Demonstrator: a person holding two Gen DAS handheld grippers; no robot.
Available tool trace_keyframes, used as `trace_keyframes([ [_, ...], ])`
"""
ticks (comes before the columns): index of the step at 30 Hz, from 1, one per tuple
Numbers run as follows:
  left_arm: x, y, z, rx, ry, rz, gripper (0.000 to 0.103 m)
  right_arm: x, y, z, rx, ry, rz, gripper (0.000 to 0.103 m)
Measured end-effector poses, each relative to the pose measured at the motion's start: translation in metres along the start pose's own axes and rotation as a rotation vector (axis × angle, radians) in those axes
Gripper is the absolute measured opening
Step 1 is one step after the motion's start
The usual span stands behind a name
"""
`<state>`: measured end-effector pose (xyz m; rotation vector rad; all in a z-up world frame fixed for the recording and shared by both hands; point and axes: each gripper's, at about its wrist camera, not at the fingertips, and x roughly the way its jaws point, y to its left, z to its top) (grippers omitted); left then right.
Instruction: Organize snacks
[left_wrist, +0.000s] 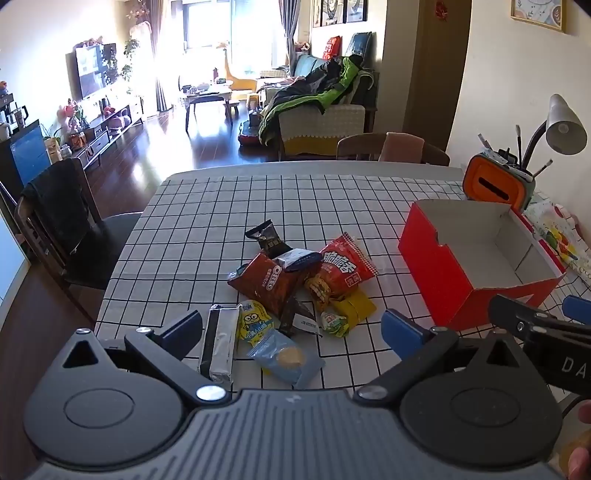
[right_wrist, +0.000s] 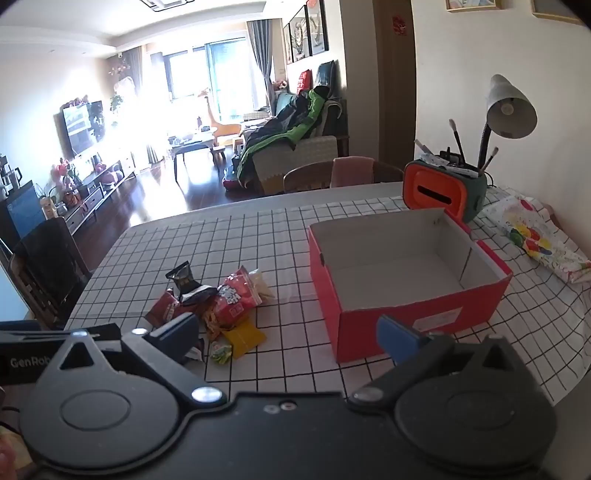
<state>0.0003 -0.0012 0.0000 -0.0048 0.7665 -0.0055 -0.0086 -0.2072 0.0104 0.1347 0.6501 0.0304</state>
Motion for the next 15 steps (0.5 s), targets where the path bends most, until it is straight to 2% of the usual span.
trace_keyframes([
  [15, -0.0031, -0.0064, 0.005, -0.007, -0.021, 0.011, 0.103, -0.0024, 0.0029, 0.0012, -0.016, -0.017, 0.009, 0.103],
])
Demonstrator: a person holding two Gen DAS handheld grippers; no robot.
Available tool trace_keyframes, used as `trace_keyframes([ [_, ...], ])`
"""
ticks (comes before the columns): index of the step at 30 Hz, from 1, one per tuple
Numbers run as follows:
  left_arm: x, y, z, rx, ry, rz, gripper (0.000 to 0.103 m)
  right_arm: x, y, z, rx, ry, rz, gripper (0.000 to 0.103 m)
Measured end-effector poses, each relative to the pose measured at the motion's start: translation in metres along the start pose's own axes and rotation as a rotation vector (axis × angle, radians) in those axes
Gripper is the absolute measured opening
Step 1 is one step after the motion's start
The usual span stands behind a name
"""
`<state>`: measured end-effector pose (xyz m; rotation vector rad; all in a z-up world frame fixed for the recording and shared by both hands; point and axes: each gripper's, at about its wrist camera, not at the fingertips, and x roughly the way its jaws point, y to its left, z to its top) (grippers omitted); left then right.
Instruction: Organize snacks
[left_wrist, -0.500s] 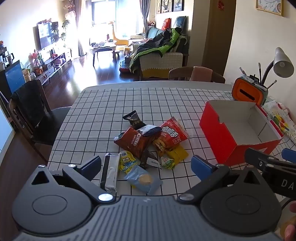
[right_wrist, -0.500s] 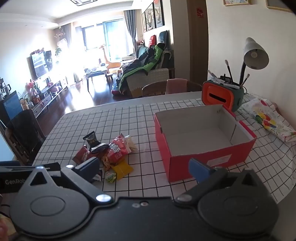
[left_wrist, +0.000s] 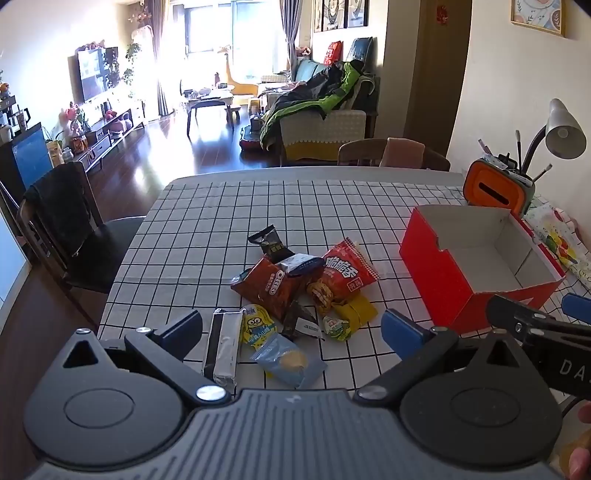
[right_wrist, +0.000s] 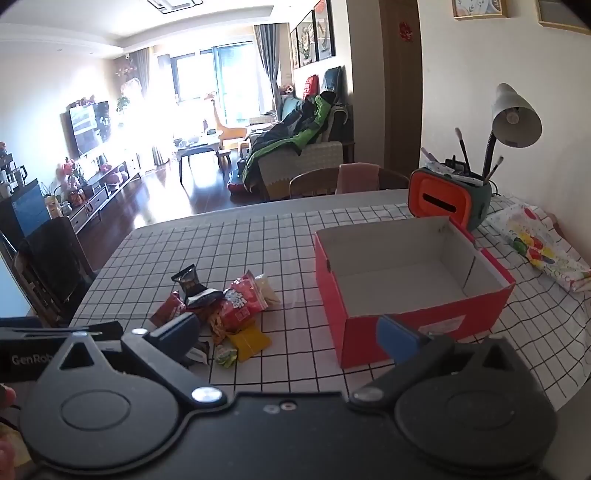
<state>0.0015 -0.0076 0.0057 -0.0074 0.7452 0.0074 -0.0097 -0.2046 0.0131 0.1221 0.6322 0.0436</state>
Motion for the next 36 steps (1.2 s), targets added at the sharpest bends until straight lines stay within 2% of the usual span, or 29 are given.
trace_keyframes([
  [3, -0.004, 0.013, -0.003, -0.014, -0.006, -0.011, 0.103, -0.001, 0.001, 0.001, -0.003, 0.0, 0.001, 0.103],
  [15, -0.01, 0.017, -0.003, -0.016, -0.025, -0.01, 0.103, -0.006, 0.011, 0.003, -0.043, -0.02, -0.001, 0.103],
  [36, -0.011, 0.022, -0.003, -0.026, -0.024, -0.011, 0.103, -0.003, 0.014, 0.002, -0.033, -0.008, 0.018, 0.101],
])
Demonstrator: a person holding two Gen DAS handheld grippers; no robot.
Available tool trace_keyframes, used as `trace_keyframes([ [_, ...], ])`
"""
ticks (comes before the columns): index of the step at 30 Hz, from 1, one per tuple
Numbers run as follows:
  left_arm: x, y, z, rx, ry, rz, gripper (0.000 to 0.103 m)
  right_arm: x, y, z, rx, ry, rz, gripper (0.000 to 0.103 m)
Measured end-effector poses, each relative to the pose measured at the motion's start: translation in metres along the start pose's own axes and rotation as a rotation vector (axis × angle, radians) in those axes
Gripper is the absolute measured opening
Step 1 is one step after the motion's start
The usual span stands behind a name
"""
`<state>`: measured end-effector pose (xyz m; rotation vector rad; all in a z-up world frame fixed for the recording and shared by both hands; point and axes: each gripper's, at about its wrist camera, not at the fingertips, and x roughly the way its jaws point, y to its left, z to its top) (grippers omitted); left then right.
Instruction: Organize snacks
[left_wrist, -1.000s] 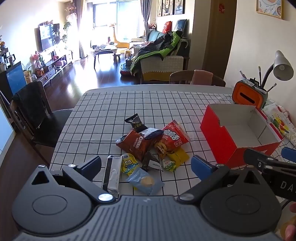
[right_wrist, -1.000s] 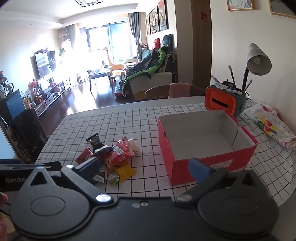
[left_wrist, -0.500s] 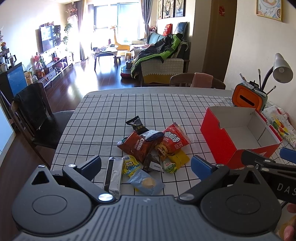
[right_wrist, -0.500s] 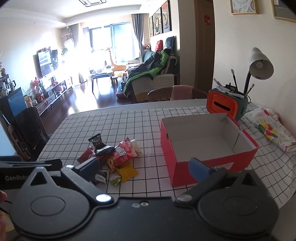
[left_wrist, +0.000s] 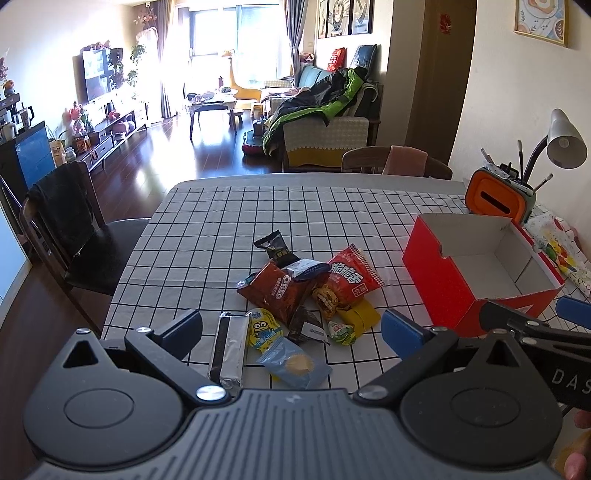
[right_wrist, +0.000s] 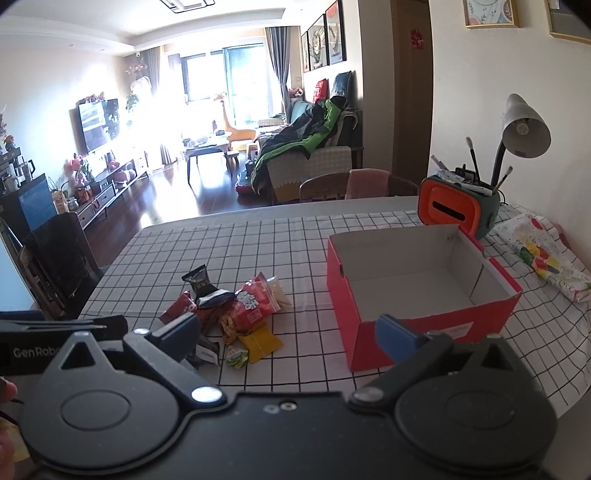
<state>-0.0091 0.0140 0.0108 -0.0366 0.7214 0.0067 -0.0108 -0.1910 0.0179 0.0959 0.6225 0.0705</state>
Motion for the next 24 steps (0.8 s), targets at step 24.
trace_keyframes([
  [24, 0.0054, 0.0034, 0.003, -0.003, -0.001, 0.002, 0.103, 0.0054, 0.0077, 0.0031, -0.001, -0.01, 0.0, 0.102],
])
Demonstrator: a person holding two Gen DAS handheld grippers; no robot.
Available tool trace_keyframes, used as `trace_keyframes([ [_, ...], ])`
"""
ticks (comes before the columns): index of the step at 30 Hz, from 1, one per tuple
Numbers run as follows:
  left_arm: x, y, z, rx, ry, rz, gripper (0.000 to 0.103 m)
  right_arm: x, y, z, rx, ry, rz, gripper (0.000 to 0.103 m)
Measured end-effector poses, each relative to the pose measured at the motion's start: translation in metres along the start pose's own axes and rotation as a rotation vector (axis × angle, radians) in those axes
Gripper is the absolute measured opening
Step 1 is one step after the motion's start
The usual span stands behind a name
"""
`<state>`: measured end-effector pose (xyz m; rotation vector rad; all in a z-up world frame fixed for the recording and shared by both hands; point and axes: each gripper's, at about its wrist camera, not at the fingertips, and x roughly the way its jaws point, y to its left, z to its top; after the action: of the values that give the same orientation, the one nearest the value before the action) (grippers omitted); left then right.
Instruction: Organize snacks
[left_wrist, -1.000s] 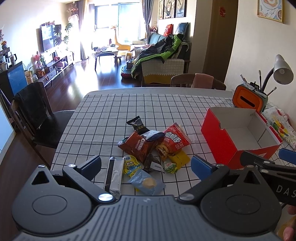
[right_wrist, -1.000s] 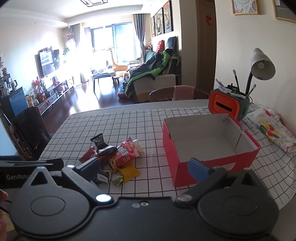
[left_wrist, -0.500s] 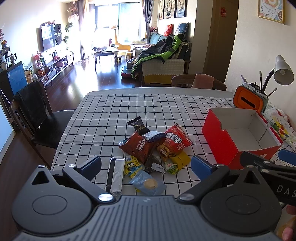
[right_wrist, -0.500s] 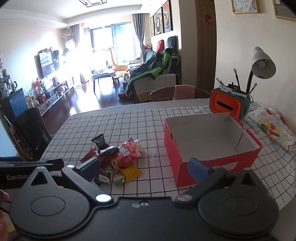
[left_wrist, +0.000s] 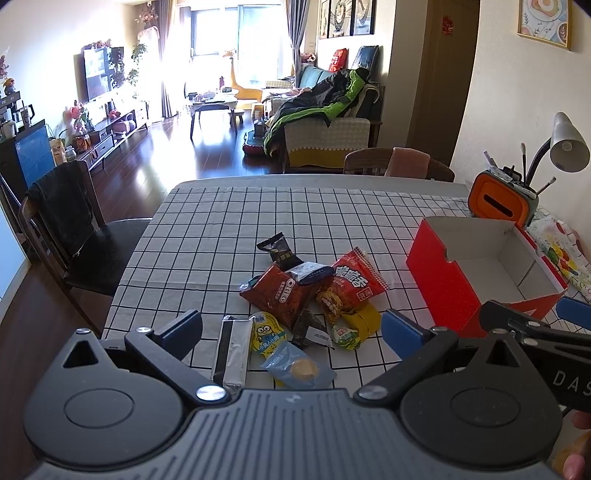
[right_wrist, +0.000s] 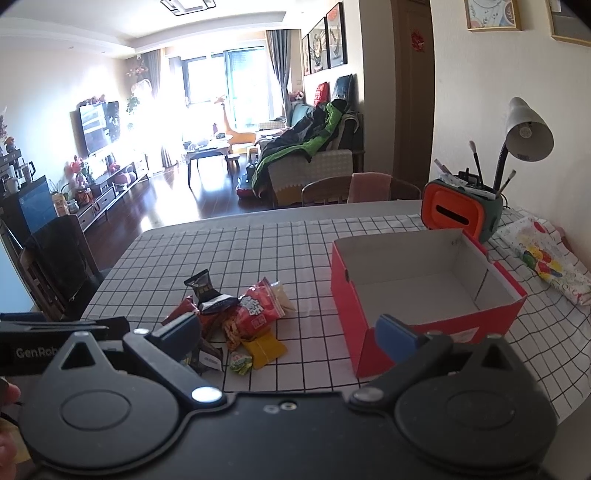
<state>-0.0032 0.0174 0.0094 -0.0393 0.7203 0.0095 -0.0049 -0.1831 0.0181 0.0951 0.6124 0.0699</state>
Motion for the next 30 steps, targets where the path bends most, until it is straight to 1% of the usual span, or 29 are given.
trace_keyframes([
  [7, 0.008, 0.007, 0.003, -0.009, 0.006, -0.001, 0.103, 0.006, 0.005, 0.001, -0.002, 0.01, -0.002, 0.101],
  [13, 0.018, 0.015, 0.003, -0.02, 0.009, -0.001, 0.103, 0.017, 0.01, 0.002, -0.02, 0.018, 0.032, 0.1],
  [17, 0.029, 0.023, 0.0, -0.029, 0.023, -0.005, 0.103, 0.032, 0.012, 0.0, -0.04, 0.036, 0.056, 0.096],
  [21, 0.042, 0.031, -0.01, 0.014, 0.025, 0.034, 0.103, 0.052, 0.017, -0.01, -0.094, 0.065, 0.088, 0.096],
  [23, 0.051, 0.037, -0.02, 0.036, 0.048, 0.062, 0.103, 0.064, 0.019, -0.018, -0.135, 0.09, 0.103, 0.095],
  [25, 0.062, 0.044, -0.03, 0.029, 0.096, 0.075, 0.103, 0.075, 0.02, -0.027, -0.164, 0.134, 0.13, 0.091],
  [26, 0.067, 0.047, -0.035, 0.024, 0.116, 0.069, 0.103, 0.08, 0.02, -0.031, -0.175, 0.151, 0.143, 0.09],
  [30, 0.084, 0.058, -0.046, 0.01, 0.148, 0.055, 0.103, 0.091, 0.026, -0.042, -0.222, 0.187, 0.197, 0.087],
])
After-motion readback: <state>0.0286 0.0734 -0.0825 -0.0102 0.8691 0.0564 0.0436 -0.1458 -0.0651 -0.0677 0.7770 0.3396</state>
